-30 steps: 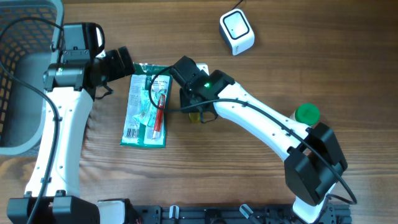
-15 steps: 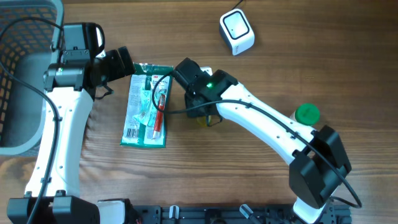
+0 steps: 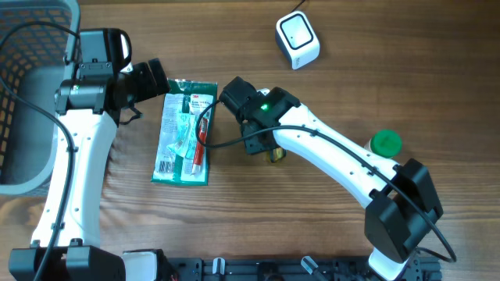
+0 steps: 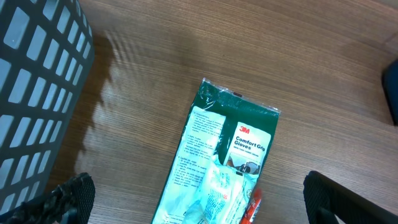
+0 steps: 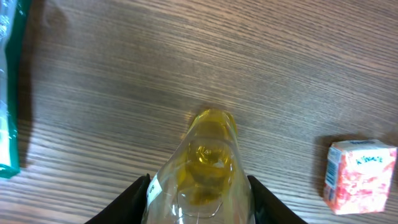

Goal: Scan the item barcode
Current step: 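Lift the soap bottle with the right gripper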

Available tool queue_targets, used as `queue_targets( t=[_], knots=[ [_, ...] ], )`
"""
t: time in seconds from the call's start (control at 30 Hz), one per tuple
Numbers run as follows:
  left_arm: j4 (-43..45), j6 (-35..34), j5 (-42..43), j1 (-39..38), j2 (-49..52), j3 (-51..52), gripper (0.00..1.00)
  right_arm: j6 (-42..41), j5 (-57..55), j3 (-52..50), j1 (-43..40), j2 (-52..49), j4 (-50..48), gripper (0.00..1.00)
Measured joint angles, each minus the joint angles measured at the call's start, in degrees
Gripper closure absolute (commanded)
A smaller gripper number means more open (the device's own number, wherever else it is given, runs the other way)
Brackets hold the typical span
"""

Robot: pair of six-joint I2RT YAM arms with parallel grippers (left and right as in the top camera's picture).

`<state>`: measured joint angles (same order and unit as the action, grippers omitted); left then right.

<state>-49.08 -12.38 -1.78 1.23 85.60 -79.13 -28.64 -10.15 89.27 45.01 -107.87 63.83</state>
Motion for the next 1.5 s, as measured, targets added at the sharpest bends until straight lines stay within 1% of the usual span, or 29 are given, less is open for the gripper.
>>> queue_targets(
  t=[0.27,0.33,0.6,0.8,0.97,1.23,1.5],
  knots=[
    [0.0,0.0,0.0,0.0,0.0,0.0,0.00,0.2,0.0,0.0,-0.5,0.0,0.2,0.68],
    [0.0,0.0,0.0,0.0,0.0,0.0,0.00,0.0,0.0,0.0,-0.9,0.0,0.2,0.69],
    [0.0,0.0,0.0,0.0,0.0,0.0,0.00,-4.2,-1.6,0.0,-1.6,0.2,-0.7,0.71],
    [0.0,0.0,0.0,0.0,0.0,0.0,0.00,-7.7,-3.3,-0.1,-1.7,2.6,-0.8,0.71],
    [0.0,0.0,0.0,0.0,0.0,0.0,0.00,-10.0,-3.4,-0.2,-2.1,3.1,-2.7,0.71],
    [0.0,0.0,0.0,0.0,0.0,0.0,0.00,-10.8,-3.4,-0.5,-2.4,3.1,-3.1,0.71],
    [0.0,0.0,0.0,0.0,0.0,0.0,0.00,-10.8,-3.0,-4.2,-2.4,3.1,-6.5,0.71]
  ],
)
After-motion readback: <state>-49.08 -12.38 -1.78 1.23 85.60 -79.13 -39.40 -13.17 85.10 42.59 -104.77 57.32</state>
